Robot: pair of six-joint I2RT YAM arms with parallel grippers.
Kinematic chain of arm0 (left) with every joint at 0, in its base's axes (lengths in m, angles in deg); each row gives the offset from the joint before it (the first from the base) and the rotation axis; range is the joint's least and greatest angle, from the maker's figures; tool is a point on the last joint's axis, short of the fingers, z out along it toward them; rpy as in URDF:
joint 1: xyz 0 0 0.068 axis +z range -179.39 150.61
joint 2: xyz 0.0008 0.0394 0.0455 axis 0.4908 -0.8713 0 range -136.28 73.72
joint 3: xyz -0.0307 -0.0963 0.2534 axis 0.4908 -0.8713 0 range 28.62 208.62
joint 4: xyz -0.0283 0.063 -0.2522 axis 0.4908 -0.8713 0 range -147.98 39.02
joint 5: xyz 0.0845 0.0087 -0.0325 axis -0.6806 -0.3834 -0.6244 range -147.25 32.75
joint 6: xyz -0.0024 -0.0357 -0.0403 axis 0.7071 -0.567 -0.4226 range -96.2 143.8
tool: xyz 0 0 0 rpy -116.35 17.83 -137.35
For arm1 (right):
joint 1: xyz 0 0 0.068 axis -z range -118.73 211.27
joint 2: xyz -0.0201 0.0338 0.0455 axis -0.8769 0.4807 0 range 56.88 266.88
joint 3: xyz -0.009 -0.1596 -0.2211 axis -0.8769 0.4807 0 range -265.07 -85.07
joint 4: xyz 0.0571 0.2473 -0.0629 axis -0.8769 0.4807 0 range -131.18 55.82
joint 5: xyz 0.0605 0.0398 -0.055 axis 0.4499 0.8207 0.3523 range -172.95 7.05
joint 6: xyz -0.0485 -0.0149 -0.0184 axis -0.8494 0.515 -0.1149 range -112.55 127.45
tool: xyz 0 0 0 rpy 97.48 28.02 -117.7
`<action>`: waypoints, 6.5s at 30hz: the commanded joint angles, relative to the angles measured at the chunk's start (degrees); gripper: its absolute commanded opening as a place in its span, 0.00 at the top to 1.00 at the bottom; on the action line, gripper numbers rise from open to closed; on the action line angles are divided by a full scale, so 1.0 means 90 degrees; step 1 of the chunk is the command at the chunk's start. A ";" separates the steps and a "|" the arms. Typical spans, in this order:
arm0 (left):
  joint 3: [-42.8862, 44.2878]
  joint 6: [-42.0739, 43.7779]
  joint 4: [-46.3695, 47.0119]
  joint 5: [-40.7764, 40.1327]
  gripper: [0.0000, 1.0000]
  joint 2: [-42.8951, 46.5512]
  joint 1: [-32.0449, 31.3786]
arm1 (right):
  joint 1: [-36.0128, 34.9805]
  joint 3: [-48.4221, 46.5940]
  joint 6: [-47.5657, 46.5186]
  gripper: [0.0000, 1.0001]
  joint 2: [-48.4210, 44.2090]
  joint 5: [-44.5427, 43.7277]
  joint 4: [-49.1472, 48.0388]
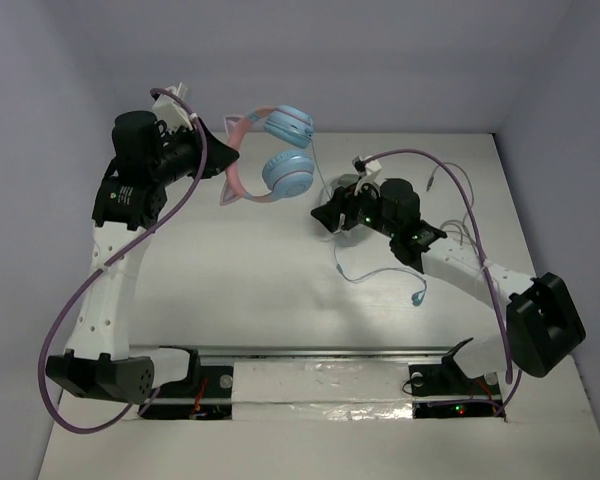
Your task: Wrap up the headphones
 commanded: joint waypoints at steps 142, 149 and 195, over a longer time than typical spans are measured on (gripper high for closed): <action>-0.2109 0.1308 0.1008 -0.1763 1.00 0.0863 -0.3346 | 0.0169 -0.0196 0.0494 0.88 -0.0720 -0.0520 0.1355; -0.1532 0.1103 0.1213 -0.1793 1.00 0.0765 -0.3346 | 0.0286 0.1115 0.1208 0.85 -0.0809 0.0772 -0.0972; 0.0559 -0.0382 0.2463 -0.5064 1.00 -0.0651 -0.2896 | -0.1431 0.3127 0.2839 1.00 -0.0525 0.0754 -0.2293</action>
